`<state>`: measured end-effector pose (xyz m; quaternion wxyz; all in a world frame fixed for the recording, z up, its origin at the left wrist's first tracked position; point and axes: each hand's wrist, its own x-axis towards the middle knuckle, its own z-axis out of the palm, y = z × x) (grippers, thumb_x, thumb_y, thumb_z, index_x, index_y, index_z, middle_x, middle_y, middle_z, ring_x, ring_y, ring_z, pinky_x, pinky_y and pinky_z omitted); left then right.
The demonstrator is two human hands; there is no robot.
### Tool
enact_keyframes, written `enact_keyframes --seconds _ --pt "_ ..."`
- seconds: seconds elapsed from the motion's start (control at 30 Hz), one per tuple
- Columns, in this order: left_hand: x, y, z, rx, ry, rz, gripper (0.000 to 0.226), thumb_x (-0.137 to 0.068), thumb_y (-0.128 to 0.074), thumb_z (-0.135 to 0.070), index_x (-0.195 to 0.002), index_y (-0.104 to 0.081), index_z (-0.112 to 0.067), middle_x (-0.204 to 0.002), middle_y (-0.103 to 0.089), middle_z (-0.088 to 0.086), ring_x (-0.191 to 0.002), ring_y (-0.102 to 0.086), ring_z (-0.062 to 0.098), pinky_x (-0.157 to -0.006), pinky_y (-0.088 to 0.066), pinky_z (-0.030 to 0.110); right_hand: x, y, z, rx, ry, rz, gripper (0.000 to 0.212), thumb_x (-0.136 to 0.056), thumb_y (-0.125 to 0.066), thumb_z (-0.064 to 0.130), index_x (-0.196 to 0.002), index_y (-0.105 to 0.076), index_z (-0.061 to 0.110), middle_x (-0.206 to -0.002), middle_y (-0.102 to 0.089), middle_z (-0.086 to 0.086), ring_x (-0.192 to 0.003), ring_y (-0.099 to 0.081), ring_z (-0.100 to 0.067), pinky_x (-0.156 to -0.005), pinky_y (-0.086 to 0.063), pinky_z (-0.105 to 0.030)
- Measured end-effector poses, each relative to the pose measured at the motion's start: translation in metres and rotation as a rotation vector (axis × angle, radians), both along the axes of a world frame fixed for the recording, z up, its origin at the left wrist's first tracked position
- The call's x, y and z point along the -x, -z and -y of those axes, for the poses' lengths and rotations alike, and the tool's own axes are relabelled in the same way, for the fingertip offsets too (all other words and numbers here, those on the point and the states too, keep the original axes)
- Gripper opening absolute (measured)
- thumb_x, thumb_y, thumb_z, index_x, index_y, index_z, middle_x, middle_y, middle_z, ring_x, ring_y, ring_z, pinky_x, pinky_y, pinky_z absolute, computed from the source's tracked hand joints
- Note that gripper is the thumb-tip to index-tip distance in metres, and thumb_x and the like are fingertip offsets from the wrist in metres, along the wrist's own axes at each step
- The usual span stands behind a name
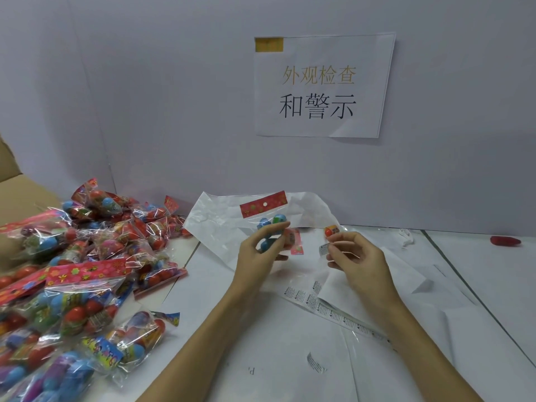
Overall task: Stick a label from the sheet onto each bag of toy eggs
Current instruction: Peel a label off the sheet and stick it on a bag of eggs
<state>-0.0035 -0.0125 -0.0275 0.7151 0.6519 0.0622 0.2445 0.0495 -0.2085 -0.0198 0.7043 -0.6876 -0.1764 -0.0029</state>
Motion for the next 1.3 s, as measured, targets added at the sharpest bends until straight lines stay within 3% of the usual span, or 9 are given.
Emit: enact_keyframes --seconds 0.13,0.2,0.3,0.57,0.77,0.9,1.1,1.2,1.3 --pt "0.003 -0.001 0.013 0.051 0.12 0.015 0.034 -0.092 -0.078 -0.01 -0.116 -0.08 -0.033 -0.125 -0.071 -0.007 -0.102 -0.076 0.022 -0.078 -0.063 0.032 0.009 -0.003 -0.009 -0.096 -0.039 -0.009 0.038 -0.096 -0.071 0.006 -0.129 -0.066 0.025 -0.093 -0.076 -0.01 -0.084 -0.075 -0.019 -0.077 -0.061 -0.025" --pt "0.004 0.0 0.02 0.026 0.154 0.01 0.038 -0.091 -0.079 -0.01 -0.119 -0.078 -0.036 -0.126 -0.072 -0.012 -0.101 -0.076 0.02 -0.078 -0.062 0.029 0.012 -0.002 -0.012 -0.093 -0.047 -0.007 0.045 -0.096 -0.073 0.008 -0.134 -0.061 0.028 -0.093 -0.077 -0.006 -0.086 -0.077 -0.018 -0.079 -0.062 -0.027" --pt "0.005 0.002 0.028 0.002 0.176 -0.002 0.042 -0.092 -0.079 -0.013 -0.12 -0.076 -0.043 -0.129 -0.069 -0.023 -0.104 -0.076 0.02 -0.082 -0.062 0.027 0.012 0.0 -0.013 -0.103 -0.025 -0.009 0.043 -0.094 -0.075 0.011 -0.131 -0.061 0.026 -0.092 -0.078 -0.003 -0.09 -0.077 -0.02 -0.079 -0.063 -0.028" --pt "0.011 -0.002 0.035 -0.011 0.193 -0.027 0.045 -0.088 -0.084 -0.025 -0.122 -0.072 -0.051 -0.142 -0.061 -0.015 -0.11 -0.073 0.019 -0.08 -0.055 0.014 0.008 0.002 -0.013 -0.033 0.052 0.003 0.041 -0.092 -0.076 0.023 -0.13 -0.061 0.027 -0.096 -0.079 0.002 -0.09 -0.077 -0.013 -0.082 -0.064 -0.026" --pt "0.013 -0.006 0.037 -0.029 0.149 -0.023 0.038 -0.081 -0.082 -0.05 -0.117 -0.073 -0.054 -0.136 -0.064 -0.013 -0.099 -0.076 0.015 -0.076 -0.054 0.013 0.011 0.001 -0.014 -0.002 0.052 0.02 0.039 -0.093 -0.075 0.02 -0.13 -0.061 0.025 -0.097 -0.079 0.001 -0.09 -0.077 -0.012 -0.088 -0.063 -0.03" --pt "0.012 -0.004 0.038 -0.023 0.066 0.001 0.026 -0.085 -0.081 -0.04 -0.109 -0.078 -0.05 -0.123 -0.067 -0.022 -0.09 -0.077 0.017 -0.075 -0.054 0.011 0.013 0.0 -0.013 -0.021 0.018 0.034 0.035 -0.093 -0.077 0.016 -0.125 -0.064 0.023 -0.095 -0.078 -0.003 -0.088 -0.077 -0.015 -0.09 -0.063 -0.033" --pt "0.009 -0.002 0.039 -0.052 -0.006 0.022 0.032 -0.094 -0.077 -0.025 -0.109 -0.077 -0.053 -0.117 -0.071 -0.026 -0.091 -0.076 0.012 -0.071 -0.056 0.014 0.016 0.002 -0.019 0.355 0.303 0.303 0.041 -0.089 -0.079 0.039 -0.123 -0.061 0.024 -0.106 -0.063 0.004 -0.08 -0.067 -0.011 -0.064 -0.052 -0.007" --pt "0.013 -0.004 0.037 0.0 0.095 0.084 0.04 -0.092 -0.079 -0.024 -0.126 -0.073 -0.046 -0.126 -0.072 -0.014 -0.098 -0.076 0.022 -0.076 -0.061 0.026 0.012 0.0 -0.014 0.262 0.133 0.075 0.044 -0.086 -0.068 0.059 -0.117 -0.066 0.027 -0.105 -0.07 0.003 -0.07 -0.068 -0.016 -0.056 -0.049 -0.015" --pt "0.016 -0.007 0.04 -0.003 0.204 0.123 0.06 -0.093 -0.08 -0.02 -0.141 -0.058 -0.048 -0.129 -0.071 -0.01 -0.099 -0.077 0.029 -0.078 -0.063 0.032 0.011 -0.001 -0.012 0.109 -0.057 -0.02 0.038 -0.09 -0.063 0.057 -0.104 -0.076 0.023 -0.088 -0.077 -0.002 -0.054 -0.062 -0.014 -0.052 -0.049 -0.023"
